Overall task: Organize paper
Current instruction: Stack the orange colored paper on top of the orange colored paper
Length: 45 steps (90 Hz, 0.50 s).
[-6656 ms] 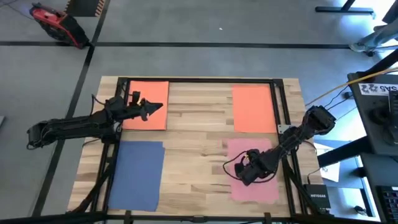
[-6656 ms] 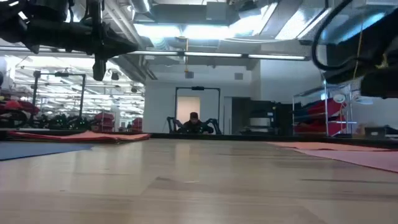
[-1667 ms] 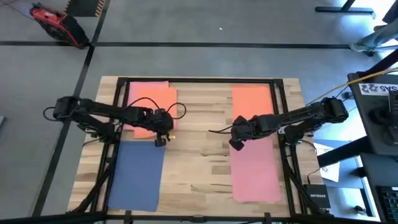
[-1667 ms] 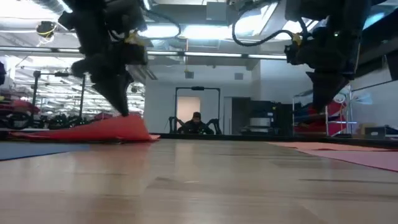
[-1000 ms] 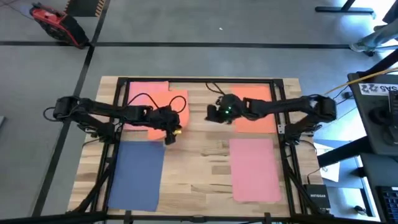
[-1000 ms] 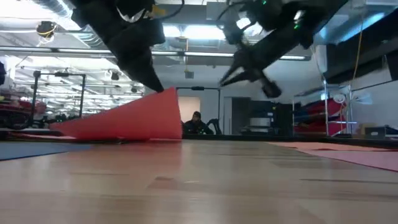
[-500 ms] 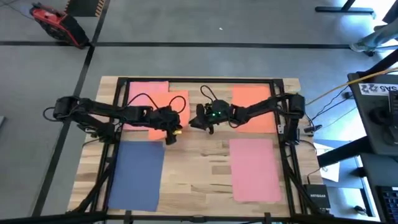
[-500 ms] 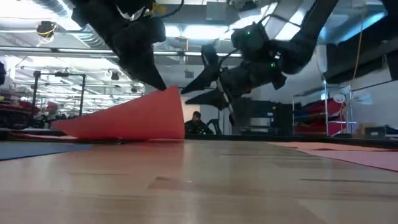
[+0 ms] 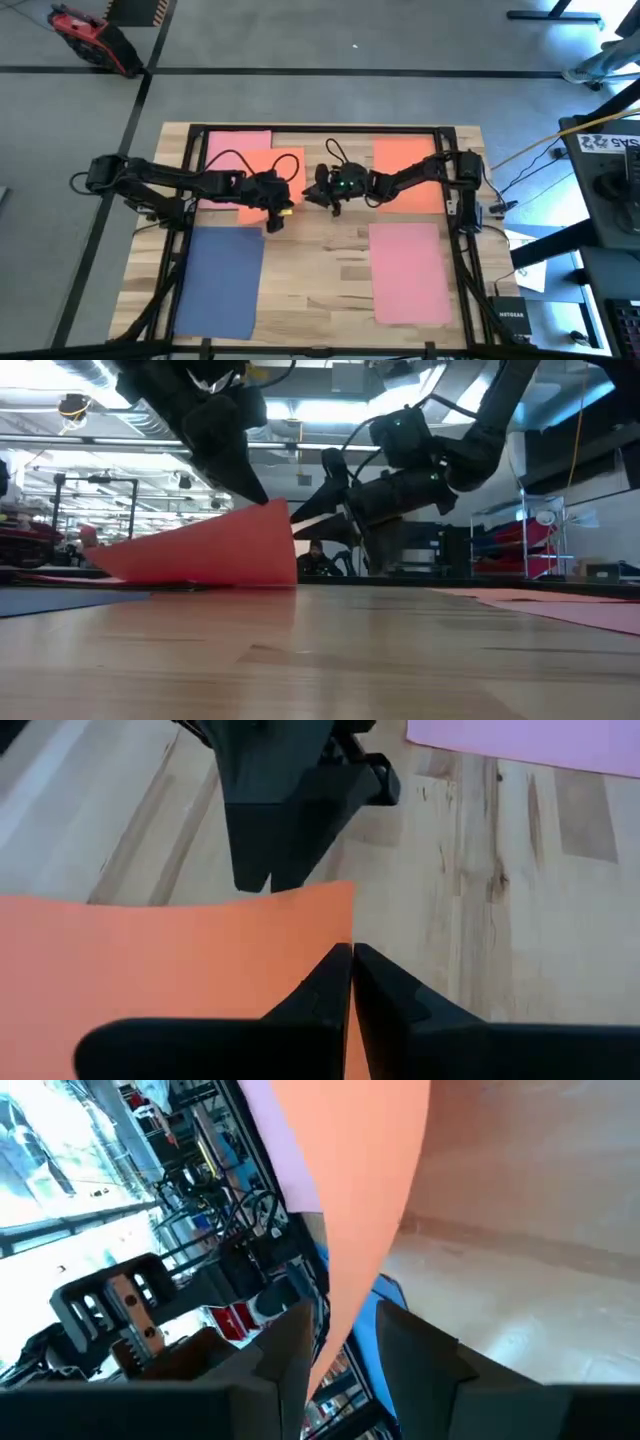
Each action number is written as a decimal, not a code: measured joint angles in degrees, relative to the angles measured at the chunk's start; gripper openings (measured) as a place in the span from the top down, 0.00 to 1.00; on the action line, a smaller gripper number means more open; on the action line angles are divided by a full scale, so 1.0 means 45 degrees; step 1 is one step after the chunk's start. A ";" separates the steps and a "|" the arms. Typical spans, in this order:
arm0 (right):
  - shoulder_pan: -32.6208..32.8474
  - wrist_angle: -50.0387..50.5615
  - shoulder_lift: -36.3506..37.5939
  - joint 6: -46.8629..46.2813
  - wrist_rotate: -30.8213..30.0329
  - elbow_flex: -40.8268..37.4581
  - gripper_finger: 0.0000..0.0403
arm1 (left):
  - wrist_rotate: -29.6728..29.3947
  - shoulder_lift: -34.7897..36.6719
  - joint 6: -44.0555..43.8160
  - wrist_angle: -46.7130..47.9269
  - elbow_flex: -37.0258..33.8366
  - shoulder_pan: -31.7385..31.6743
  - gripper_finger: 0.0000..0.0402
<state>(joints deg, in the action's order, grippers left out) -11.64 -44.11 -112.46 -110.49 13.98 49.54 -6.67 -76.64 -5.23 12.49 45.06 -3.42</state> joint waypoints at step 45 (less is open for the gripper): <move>0.0181 -0.1342 -0.1511 0.0305 -0.0485 0.1647 0.98 | -0.0171 0.0000 -0.0048 -0.0825 -0.0005 -0.0024 1.00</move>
<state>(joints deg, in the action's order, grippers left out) -10.83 -50.15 -119.26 -109.12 11.79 56.95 -7.44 -76.64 -5.44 8.78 45.04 -3.53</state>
